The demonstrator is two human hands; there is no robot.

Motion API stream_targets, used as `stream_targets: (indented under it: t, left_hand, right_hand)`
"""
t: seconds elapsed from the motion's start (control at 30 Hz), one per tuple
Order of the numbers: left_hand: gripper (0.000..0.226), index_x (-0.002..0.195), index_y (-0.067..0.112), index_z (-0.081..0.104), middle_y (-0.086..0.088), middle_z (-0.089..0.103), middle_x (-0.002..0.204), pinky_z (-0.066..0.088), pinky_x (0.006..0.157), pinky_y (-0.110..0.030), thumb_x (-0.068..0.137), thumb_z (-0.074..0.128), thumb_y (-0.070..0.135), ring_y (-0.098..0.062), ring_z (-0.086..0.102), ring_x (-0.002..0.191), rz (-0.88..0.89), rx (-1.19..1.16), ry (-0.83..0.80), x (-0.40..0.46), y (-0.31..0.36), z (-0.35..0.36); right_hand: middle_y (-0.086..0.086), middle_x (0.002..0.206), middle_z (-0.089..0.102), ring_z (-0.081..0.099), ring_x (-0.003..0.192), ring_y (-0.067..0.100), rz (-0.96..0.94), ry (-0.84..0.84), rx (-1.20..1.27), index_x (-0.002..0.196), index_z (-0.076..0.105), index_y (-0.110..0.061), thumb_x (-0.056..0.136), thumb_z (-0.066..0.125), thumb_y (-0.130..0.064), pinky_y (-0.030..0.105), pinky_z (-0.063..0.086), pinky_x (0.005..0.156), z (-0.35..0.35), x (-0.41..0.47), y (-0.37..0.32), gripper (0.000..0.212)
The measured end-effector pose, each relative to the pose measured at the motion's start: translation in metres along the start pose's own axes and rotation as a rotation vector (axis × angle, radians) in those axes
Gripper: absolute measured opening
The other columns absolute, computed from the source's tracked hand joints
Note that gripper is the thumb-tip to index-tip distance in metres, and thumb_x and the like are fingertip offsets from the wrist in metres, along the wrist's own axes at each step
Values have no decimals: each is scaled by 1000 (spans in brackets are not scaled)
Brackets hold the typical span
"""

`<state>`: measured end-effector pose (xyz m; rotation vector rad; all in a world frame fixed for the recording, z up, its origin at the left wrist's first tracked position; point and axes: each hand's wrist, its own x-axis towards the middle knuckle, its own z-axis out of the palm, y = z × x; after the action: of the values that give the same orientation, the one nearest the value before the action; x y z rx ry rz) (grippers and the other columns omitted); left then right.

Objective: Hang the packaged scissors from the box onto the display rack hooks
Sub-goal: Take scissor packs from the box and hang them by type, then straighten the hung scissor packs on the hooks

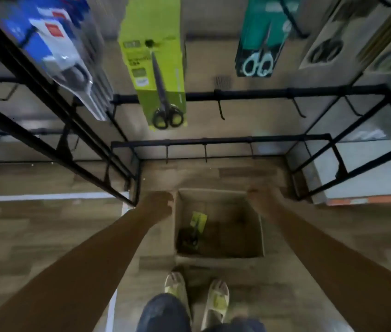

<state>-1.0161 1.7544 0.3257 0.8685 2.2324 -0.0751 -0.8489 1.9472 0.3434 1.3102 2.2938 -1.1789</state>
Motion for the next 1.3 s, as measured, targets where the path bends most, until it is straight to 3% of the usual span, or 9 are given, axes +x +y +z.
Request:
stream_targets:
  t: [0.17,0.33,0.47,0.63,0.7,0.8,0.97,1.13,1.3]
  left_hand:
    - [39,136,18,46,-3,42,145,33,104,-27,97,41,15,-20,38,133,-132,-103,-187,87,-16,119]
    - [34,128,19,54,-8,51,133,43,88,-25,97,43,16,-24,53,115,-241,-397,-169,205,-33,297]
    - [43,137,17,43,-11,56,124,47,66,-28,94,46,12,-25,58,93,-400,-623,-137,295,-48,418]
    - [75,144,11,27,-14,35,142,38,104,-40,82,69,18,-33,37,130,-469,-549,-58,403,-63,485]
    - [85,145,13,17,-13,26,144,36,104,-43,80,72,23,-34,28,132,-443,-339,-9,426,-59,502]
    - [80,134,11,20,-12,30,137,39,96,-41,77,74,23,-33,33,127,-451,-247,65,444,-60,514]
    - [45,117,9,51,-13,57,120,46,83,-34,79,73,18,-32,53,112,-511,-513,55,437,-70,478]
    - [37,105,15,54,3,56,83,37,50,-22,75,74,7,-11,52,69,-436,-701,107,363,-50,411]
    - [16,84,11,54,-8,61,78,45,58,-32,78,62,-2,-22,58,71,-344,-794,126,252,-16,304]
  right_hand:
    - [3,83,59,55,74,18,214,-78,41,82,62,-21,95,46,-18,24,40,60,89,71,106,21]
    - [13,107,64,57,94,25,342,-138,17,110,65,-4,94,47,-12,25,39,76,234,162,216,25]
    - [3,90,61,56,74,14,356,-209,-40,105,65,-12,96,43,-15,22,42,59,344,251,278,23]
    - [14,126,54,53,114,30,269,-238,-308,120,55,-10,97,41,-28,34,45,89,421,348,314,32]
    - [14,125,56,54,114,31,246,-193,-381,118,56,-9,97,41,-35,35,45,88,434,379,322,36]
    - [12,121,56,55,111,29,237,-159,-447,115,57,-11,97,44,-35,34,45,83,443,405,325,33]
    - [11,117,56,55,104,27,235,-168,-475,113,56,-12,96,44,-22,31,42,78,425,381,315,23]
    - [1,78,50,47,64,14,231,-161,-538,95,55,-16,98,37,-38,27,36,53,348,316,269,28]
    - [0,73,48,46,64,15,225,-147,-524,96,59,-13,97,33,-49,26,34,54,231,223,193,45]
